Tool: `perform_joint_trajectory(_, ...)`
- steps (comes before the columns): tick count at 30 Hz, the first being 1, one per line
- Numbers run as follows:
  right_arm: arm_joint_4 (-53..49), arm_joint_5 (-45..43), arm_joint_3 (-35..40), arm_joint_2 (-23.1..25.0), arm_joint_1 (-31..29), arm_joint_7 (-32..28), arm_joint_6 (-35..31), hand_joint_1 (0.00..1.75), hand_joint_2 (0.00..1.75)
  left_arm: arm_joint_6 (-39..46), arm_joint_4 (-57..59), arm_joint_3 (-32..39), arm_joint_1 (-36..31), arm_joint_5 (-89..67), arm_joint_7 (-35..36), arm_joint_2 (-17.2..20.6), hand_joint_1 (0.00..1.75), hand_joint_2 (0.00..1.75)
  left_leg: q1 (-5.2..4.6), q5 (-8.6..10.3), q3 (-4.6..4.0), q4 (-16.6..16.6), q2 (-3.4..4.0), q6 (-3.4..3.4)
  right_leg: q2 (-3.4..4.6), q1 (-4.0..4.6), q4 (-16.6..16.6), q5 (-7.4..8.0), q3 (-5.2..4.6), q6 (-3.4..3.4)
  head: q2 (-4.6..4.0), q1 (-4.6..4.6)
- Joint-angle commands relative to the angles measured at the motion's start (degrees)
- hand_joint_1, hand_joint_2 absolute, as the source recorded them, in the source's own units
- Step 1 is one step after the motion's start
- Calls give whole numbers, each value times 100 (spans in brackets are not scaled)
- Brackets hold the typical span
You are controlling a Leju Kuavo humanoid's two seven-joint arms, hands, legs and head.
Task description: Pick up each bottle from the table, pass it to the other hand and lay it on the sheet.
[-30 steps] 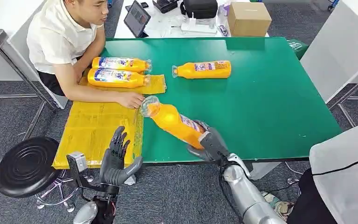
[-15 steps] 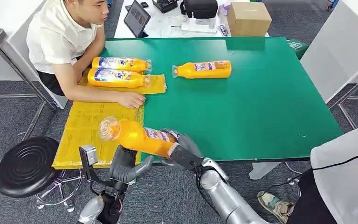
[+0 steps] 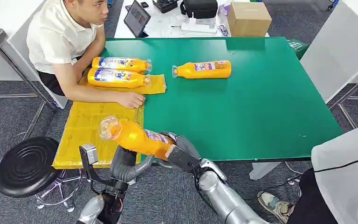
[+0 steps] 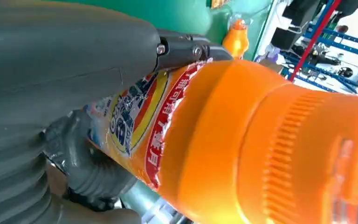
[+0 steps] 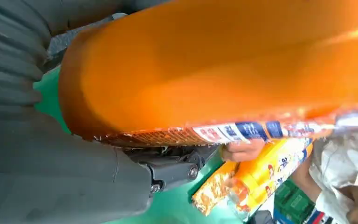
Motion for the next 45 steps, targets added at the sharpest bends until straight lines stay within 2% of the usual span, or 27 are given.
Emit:
perform_joint_trajectory(1, 854, -119, 706, 304, -597, 52, 151, 171, 175, -118, 800, -213, -881, 192, -101, 76, 2, 175, 3, -2, 16, -4, 10, -9, 5, 3, -2, -1, 13, -12, 0, 2)
perform_joint_trajectory(2, 858, -169, 731, 300, -593, 33, 200, 175, 175, -137, 820, -217, -897, 133, -156, 73, 154, 175, 3, -2, 11, -2, 4, -8, -2, 4, 0, -2, 10, -10, 0, 2)
perform_joint_trajectory(3, 856, -190, 749, 295, -593, 24, 208, 175, 175, -160, 836, -214, -904, 110, -181, 73, 175, 175, 3, -1, 14, -3, -2, -8, -7, 4, -2, -4, 14, -10, 0, 0)
perform_joint_trajectory(9, 896, -254, 822, 304, -621, -14, 190, 175, 175, -345, 1059, -178, -988, 28, -263, 56, 175, 175, 3, -3, 21, -7, -2, -10, -8, 3, -3, -7, 21, -11, 0, 2)
perform_joint_trajectory(23, 948, -121, 958, 326, -599, 77, -86, 175, 175, -205, 1005, -168, -1003, -70, -260, 10, 175, 175, 3, 0, 5, -2, -1, -6, -6, 3, 0, -3, 5, -7, 0, 2)
perform_joint_trajectory(24, 962, -70, 979, 334, -592, 93, -192, 162, 175, -197, 987, -163, -1001, -69, -263, 22, 175, 175, 5, -5, 13, 0, 0, -9, -7, 5, 1, -7, 13, -11, 0, 0)
perform_joint_trajectory(25, 986, -24, 996, 347, -581, 120, -311, 129, 175, -235, 977, -122, -988, 28, -205, 27, 175, 175, 4, -4, 13, -1, 0, -8, -6, 4, 0, -6, 13, -10, 0, 0)
perform_joint_trajectory(26, 1019, 101, 1035, 359, -582, 166, -544, 5, 175, -252, 960, -86, -974, 81, -174, 46, 175, 175, 3, -2, 8, -1, 1, -7, -4, 3, 0, -4, 8, -8, 0, 0)
perform_joint_trajectory(27, 1051, 320, 1085, 378, -569, 196, -932, 0, 175, -233, 957, -24, -958, 105, -167, 76, 175, 175, 5, -5, 17, -2, 1, -11, -6, 6, -2, -7, 18, -13, 0, 0)
perform_joint_trajectory(28, 1066, 380, 1100, 379, -563, 215, -1055, 0, 0, -225, 968, 18, -967, 105, -168, 112, 175, 175, 4, -2, 12, -4, 3, -9, -2, 4, -2, -4, 10, -10, 0, 0)
perform_joint_trajectory(29, 1078, 711, 1228, 345, -558, 275, -1526, 0, 0, -84, 991, 124, -973, 52, -149, 134, 175, 175, 6, -5, 16, -1, 4, -11, -2, 6, -1, -6, 16, -13, 0, 0)
perform_joint_trajectory(33, 1033, 1407, 1444, 199, -395, 435, -2390, 0, 0, 334, 1101, 597, -1107, -389, -150, 364, 175, 175, 5, -1, 18, -10, 2, -10, -4, 5, -6, -4, 16, -12, 0, 2)
perform_joint_trajectory(35, 937, 1375, 1358, 105, -221, 386, -2319, 0, 0, 572, 1204, 846, -1231, -759, -114, 478, 175, 175, 10, -6, 35, -12, 10, -17, 1, 11, -11, -6, 32, -20, 0, 0)
perform_joint_trajectory(36, 856, 1316, 1297, 59, -132, 338, -2282, 0, 0, 653, 1214, 952, -1271, -896, -120, 501, 175, 175, 7, -1, 18, -10, 3, -11, -4, 7, -7, -3, 16, -12, 0, 2)
perform_joint_trajectory(38, 657, 1453, 1237, -88, 69, 368, -2497, 0, 0, 961, 1128, 1143, -1321, -1427, -146, 563, 175, 175, 9, 1, 16, -10, -4, -9, -9, 8, -8, -3, 15, -10, 0, 2)
perform_joint_trajectory(40, 582, 1473, 1213, -136, 120, 366, -2475, 0, 0, 917, 1062, 1225, -1303, -1488, -90, 553, 175, 175, 13, 2, 10, -8, -7, -8, -12, 11, -7, -3, 11, -8, 0, 2)
perform_joint_trajectory(45, 314, 1828, 920, -314, 275, 600, -3034, 0, 0, 936, 844, 1382, -1320, -1802, -81, 550, 175, 175, 11, -2, 7, -3, -2, -7, -7, 9, -1, -5, 7, -8, 0, 2)
